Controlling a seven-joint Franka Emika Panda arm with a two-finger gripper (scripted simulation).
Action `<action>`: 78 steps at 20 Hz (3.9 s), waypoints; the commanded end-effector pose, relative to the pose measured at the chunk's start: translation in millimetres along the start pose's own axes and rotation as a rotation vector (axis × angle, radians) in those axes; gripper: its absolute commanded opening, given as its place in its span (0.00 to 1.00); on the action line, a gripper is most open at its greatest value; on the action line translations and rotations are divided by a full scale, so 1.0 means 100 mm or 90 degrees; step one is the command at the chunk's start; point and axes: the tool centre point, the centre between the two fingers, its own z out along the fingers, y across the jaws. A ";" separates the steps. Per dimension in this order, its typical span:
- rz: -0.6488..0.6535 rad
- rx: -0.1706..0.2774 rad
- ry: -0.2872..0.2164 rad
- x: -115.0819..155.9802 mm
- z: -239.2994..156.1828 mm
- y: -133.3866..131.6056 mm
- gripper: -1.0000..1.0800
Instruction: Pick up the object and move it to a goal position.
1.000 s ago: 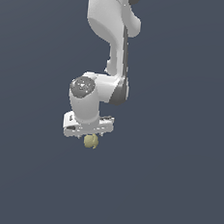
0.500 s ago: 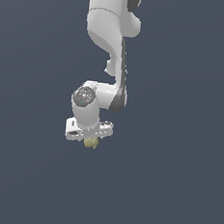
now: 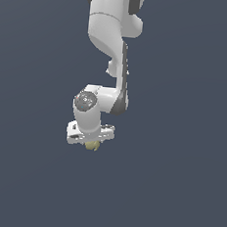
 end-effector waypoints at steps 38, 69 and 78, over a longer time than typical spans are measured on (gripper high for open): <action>0.187 -0.076 0.117 0.45 -1.54 -1.07 0.00; 0.431 -0.186 0.265 1.15 -3.48 -2.51 0.00; 0.473 -0.207 0.289 1.31 -3.81 -2.78 0.00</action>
